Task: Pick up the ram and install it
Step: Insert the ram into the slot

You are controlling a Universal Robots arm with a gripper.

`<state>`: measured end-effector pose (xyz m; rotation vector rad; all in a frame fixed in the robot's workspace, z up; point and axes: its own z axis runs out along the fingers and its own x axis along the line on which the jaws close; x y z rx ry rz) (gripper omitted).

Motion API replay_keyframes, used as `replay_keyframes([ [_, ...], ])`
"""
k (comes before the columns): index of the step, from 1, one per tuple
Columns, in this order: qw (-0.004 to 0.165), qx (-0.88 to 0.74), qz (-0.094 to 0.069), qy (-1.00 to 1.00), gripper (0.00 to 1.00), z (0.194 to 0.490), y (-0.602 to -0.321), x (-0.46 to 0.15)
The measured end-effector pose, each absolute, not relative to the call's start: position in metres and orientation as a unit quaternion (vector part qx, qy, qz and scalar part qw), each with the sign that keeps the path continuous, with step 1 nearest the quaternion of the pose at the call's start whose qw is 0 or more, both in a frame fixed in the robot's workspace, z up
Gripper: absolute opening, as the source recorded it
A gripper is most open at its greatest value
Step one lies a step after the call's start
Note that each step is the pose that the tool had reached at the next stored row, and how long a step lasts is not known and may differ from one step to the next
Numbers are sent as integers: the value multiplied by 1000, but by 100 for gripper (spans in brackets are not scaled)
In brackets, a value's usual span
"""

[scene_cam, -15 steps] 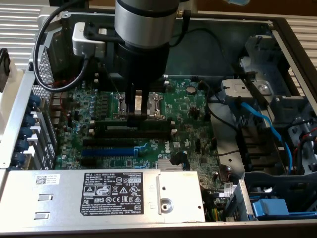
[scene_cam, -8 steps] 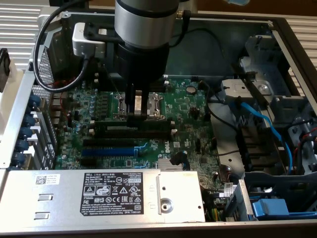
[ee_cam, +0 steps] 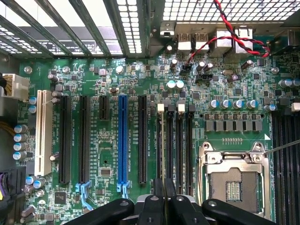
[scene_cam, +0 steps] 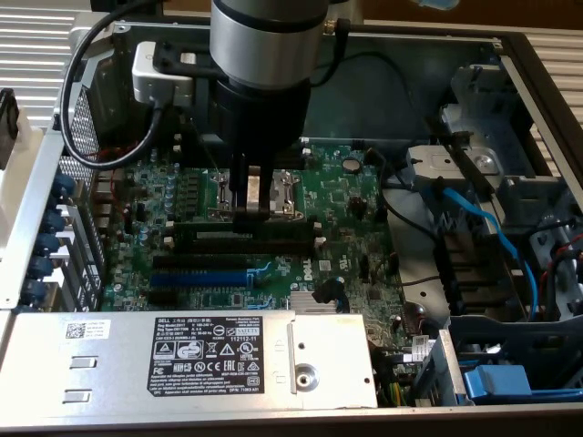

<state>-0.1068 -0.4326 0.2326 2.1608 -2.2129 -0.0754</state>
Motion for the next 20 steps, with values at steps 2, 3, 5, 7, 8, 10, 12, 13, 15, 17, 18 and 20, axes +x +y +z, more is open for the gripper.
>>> replay_keyframes([
  [2, 24, 698, -24, -715, 12, 233, -433, -107],
  [3, 24, 698, -24, -716, 12, 233, -433, -107],
  [5, 24, 697, -24, -716, 12, 233, -433, -107],
  [7, 24, 696, -24, -717, 12, 233, -433, -107],
  [8, 24, 696, -24, -718, 12, 233, -433, -107],
  [10, 24, 695, -25, -719, 12, 233, -433, -107],
  [12, 24, 694, -25, -719, 12, 233, -433, -107],
  [13, 24, 694, -25, -719, 12, 233, -433, -107],
  [15, 24, 694, -25, -719, 12, 232, -433, -107],
  [17, 24, 694, -24, -719, 12, 232, -433, -107],
  [18, 24, 694, -24, -719, 12, 232, -433, -107],
  [20, 24, 694, -24, -719, 12, 232, -433, -107],
])
